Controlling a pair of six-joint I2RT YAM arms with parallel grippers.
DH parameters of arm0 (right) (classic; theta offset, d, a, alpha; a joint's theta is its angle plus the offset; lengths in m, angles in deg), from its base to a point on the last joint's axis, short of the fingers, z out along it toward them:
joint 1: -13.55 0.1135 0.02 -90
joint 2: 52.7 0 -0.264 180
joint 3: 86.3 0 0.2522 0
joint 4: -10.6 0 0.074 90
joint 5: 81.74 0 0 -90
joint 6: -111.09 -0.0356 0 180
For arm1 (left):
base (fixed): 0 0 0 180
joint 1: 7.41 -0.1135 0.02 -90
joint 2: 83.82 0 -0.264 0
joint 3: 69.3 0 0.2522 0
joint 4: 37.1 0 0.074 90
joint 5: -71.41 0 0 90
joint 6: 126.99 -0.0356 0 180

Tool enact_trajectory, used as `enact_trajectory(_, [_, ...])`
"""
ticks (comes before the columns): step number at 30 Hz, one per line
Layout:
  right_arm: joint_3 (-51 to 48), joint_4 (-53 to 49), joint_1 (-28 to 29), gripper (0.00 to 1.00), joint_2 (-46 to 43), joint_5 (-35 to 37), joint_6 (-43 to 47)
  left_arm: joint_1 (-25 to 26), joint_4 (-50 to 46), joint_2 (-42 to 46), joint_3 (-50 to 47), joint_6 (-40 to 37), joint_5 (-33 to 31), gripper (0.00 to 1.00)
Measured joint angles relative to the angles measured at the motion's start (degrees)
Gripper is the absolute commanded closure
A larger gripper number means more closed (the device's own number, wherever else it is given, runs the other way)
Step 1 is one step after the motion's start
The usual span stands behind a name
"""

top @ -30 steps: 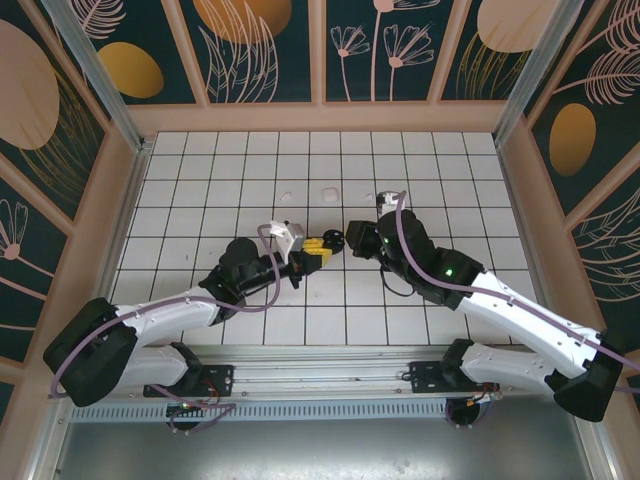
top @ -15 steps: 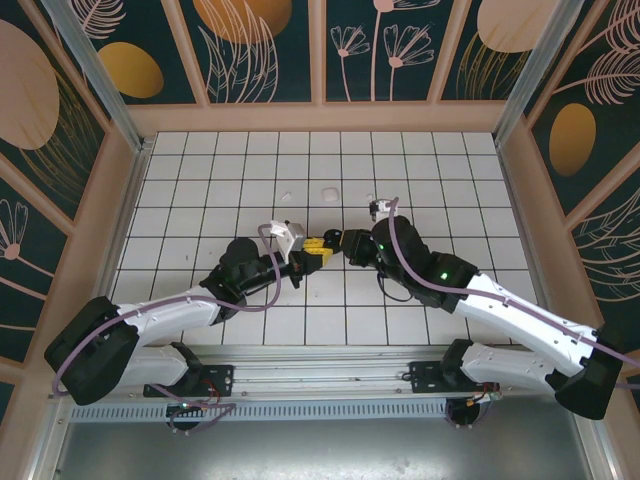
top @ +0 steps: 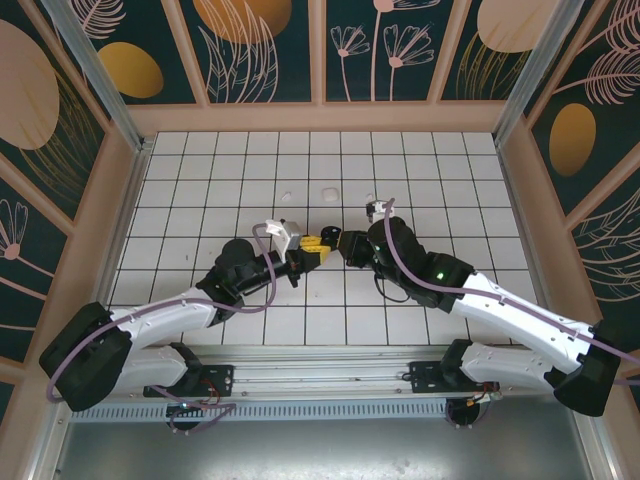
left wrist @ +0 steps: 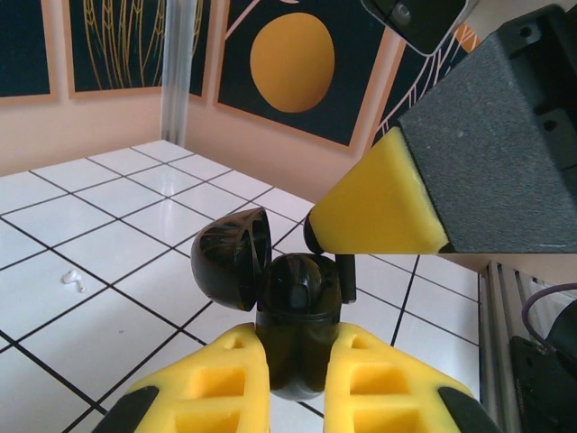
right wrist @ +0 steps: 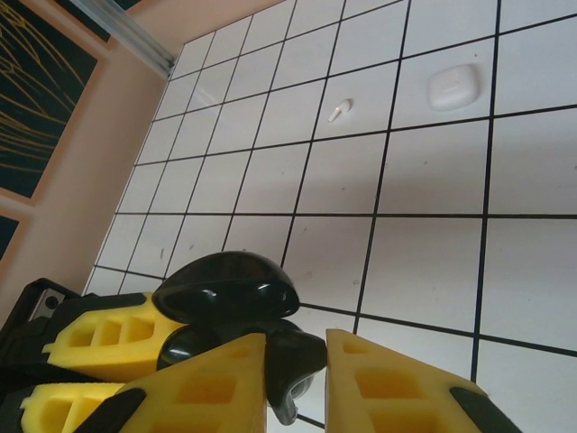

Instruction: Insert wireless bluetooth earbuds into charging case

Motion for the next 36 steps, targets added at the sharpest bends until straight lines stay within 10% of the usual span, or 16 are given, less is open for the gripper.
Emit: enact_trajectory(36, [12.9,-1.0,-0.4,0.80,11.0,1.9,4.1,0.0,-9.6,5.4,1.5,0.6,-4.5,1.00])
